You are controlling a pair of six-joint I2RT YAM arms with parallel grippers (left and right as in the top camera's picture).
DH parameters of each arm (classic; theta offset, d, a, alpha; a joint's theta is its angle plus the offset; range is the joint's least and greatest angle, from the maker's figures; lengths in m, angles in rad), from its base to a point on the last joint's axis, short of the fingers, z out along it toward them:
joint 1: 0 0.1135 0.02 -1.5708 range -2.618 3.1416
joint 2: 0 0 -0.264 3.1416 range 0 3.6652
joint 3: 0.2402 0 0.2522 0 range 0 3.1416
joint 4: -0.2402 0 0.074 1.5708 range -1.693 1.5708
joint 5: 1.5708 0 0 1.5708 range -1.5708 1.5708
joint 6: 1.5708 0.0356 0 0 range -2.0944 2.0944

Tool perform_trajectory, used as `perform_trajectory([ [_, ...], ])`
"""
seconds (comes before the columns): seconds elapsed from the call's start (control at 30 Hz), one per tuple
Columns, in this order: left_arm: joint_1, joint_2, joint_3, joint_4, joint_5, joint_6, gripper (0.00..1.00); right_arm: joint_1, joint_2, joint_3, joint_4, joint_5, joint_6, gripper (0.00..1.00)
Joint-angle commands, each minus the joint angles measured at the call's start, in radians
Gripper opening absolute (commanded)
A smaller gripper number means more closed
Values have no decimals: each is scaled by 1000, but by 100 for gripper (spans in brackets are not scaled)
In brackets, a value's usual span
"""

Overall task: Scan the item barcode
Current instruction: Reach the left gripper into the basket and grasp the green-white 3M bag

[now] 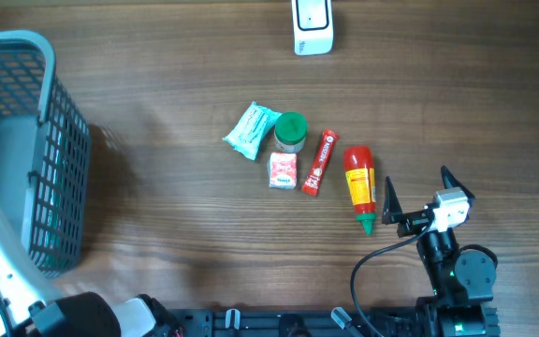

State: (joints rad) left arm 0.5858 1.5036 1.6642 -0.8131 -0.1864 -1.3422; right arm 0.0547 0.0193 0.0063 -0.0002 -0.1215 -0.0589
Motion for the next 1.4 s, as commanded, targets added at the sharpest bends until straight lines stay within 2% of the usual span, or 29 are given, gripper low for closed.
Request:
perform_trajectory([
  [0.0, 19, 45, 16, -185, -39, -488, 86, 3, -5, -1, 5, 17, -18, 100],
  [0.07, 31, 73, 16, -320, -9, -750, 88, 3, -5, -1, 5, 17, -17, 100],
  [0.1, 39, 100, 16, -374, 11, -839, 94, 3, -5, -1, 5, 17, -18, 100],
  [0.13, 40, 117, 16, -374, 14, -839, 100, 3, -5, -1, 5, 17, -17, 100],
  [0.4, 68, 203, 16, -365, 56, -839, 100, 3, -5, -1, 5, 17, -18, 100],
  [0.63, 214, 241, 16, -319, 369, -839, 96, 3, -5, -1, 5, 17, -18, 100],
  [0.77, 291, 241, 16, -295, 561, -832, 100, 3, -5, -1, 5, 17, -17, 100],
  [0.8, 302, 241, 16, -294, 608, -800, 100, 3, -5, -1, 5, 17, -17, 100],
  [0.83, 310, 241, 16, -299, 657, -715, 100, 3, -5, -1, 5, 17, -17, 100],
  [0.9, 309, 241, 16, -299, 661, -603, 100, 3, -5, -1, 5, 17, -17, 100],
  [1.07, 309, 241, 16, -224, 720, -610, 100, 3, -5, -1, 5, 17, -17, 100],
  [1.1, 309, 241, 16, -212, 742, -610, 96, 3, -5, -1, 5, 17, -17, 100],
  [1.13, 309, 241, 16, -199, 763, -611, 80, 3, -5, -1, 5, 17, -18, 100],
  [1.17, 309, 241, 16, -192, 764, -611, 72, 3, -5, -1, 5, 17, -18, 100],
  [1.27, 303, 242, 16, -216, 774, -657, 71, 3, -5, -1, 5, 17, -17, 100],
  [1.37, 302, 243, 16, -333, 774, -716, 70, 3, -5, -1, 5, 17, -18, 100],
])
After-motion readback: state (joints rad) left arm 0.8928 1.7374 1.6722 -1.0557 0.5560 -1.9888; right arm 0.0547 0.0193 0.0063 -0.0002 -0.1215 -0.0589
